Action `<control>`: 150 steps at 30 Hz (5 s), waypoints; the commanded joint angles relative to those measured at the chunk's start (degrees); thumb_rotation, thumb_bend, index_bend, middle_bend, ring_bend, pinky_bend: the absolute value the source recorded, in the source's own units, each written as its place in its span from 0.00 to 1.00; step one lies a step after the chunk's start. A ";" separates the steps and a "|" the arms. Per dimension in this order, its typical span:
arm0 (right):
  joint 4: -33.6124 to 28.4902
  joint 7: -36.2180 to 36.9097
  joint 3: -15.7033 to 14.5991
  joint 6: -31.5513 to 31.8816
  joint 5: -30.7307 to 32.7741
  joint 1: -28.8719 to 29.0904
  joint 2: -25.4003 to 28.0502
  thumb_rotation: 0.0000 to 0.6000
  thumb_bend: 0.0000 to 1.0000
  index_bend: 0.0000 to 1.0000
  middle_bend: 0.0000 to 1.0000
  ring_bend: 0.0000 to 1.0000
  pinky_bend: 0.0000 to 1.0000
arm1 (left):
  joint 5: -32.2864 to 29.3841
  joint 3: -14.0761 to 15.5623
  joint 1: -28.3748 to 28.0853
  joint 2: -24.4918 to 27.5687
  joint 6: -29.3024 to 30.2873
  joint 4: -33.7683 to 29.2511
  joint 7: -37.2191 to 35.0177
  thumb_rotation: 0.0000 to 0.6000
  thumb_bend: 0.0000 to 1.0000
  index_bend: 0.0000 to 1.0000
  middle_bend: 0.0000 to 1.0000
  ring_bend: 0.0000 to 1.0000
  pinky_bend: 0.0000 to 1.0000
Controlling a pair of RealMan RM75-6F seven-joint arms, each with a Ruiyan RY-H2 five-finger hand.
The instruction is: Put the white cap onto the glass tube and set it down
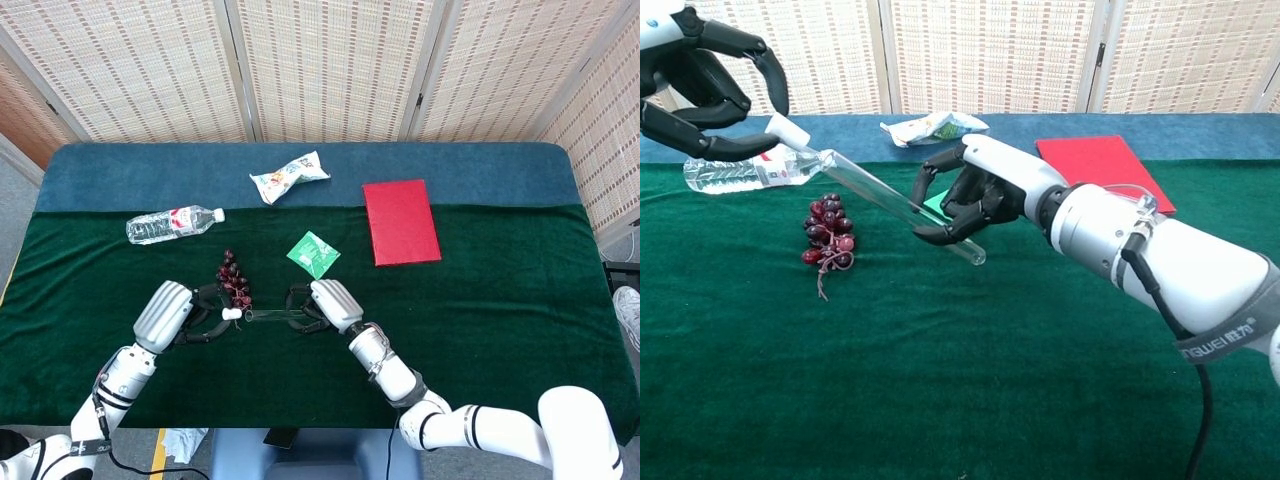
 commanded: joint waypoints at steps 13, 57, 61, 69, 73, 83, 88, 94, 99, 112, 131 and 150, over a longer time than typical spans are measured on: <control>-0.81 -0.29 0.13 0.23 0.10 0.28 -0.09 1.00 0.76 0.86 1.00 1.00 1.00 | -0.04 0.44 -0.21 -0.31 -0.03 -0.08 0.89 1.00 0.45 0.65 1.00 0.94 0.93; -0.34 -1.16 1.28 0.75 0.65 2.03 -2.41 1.00 0.77 0.86 1.00 1.00 1.00 | -0.64 0.83 -1.19 -1.60 -1.03 0.40 0.79 1.00 0.45 0.65 1.00 0.94 0.93; -0.21 -1.26 1.26 0.68 0.78 2.04 -2.39 1.00 0.78 0.86 1.00 1.00 1.00 | -0.68 0.98 -1.26 -1.39 -1.29 0.44 0.81 1.00 0.45 0.60 1.00 0.94 0.93; 0.17 -3.20 0.32 0.37 1.46 1.62 -1.54 1.00 0.78 0.86 1.00 1.00 1.00 | -0.94 1.77 -1.39 0.61 -2.84 -0.24 0.74 1.00 0.42 0.15 1.00 0.92 0.93; -0.15 -6.08 -0.52 0.42 2.12 1.10 -0.08 1.00 0.78 0.86 1.00 1.00 1.00 | -0.60 2.43 -0.84 1.52 -2.53 -0.33 0.34 1.00 0.33 0.10 1.00 0.91 0.93; 1.78 -13.51 -5.05 0.54 2.53 -1.11 3.47 1.00 0.78 0.86 1.00 1.00 1.00 | -1.58 3.33 2.60 2.99 1.24 2.89 -1.12 1.00 0.30 0.10 1.00 0.90 0.93; 6.56 -14.00 -7.17 0.30 1.50 -1.88 1.86 1.00 0.78 0.86 1.00 1.00 1.00 | -2.72 3.26 4.01 3.36 2.41 4.29 -2.11 1.00 0.30 0.09 1.00 0.89 0.93; 10.76 -13.69 -8.59 1.28 -1.21 -2.42 -0.31 1.00 0.78 0.76 1.00 1.00 1.00 | -3.05 3.26 4.83 3.36 2.89 4.81 -2.23 1.00 0.30 0.09 1.00 0.89 0.93; 13.06 -14.42 -9.63 3.19 -3.63 -3.14 -1.70 1.00 0.78 0.58 1.00 1.00 1.00 | -2.80 3.24 4.99 2.90 2.84 5.12 -2.38 1.00 0.30 0.09 1.00 0.89 0.93; 12.47 -13.20 -9.66 4.29 -5.41 -4.72 -1.13 1.00 0.78 0.33 1.00 1.00 1.00 | -2.68 2.81 5.18 2.56 2.69 5.41 -2.32 1.00 0.30 0.09 1.00 0.89 0.93; -10.16 -16.12 -10.70 23.90 -10.10 -18.90 27.21 1.00 0.78 0.28 0.31 0.37 0.37 | -19.02 1.53 11.81 5.59 5.29 9.91 13.54 1.00 0.32 0.22 0.47 0.35 0.31; -18.66 -15.59 -17.78 36.47 -10.65 -36.56 40.51 1.00 0.72 0.00 0.00 0.00 0.00 | -11.51 5.73 21.86 5.00 17.81 4.14 17.43 1.00 0.30 0.11 0.25 0.14 0.01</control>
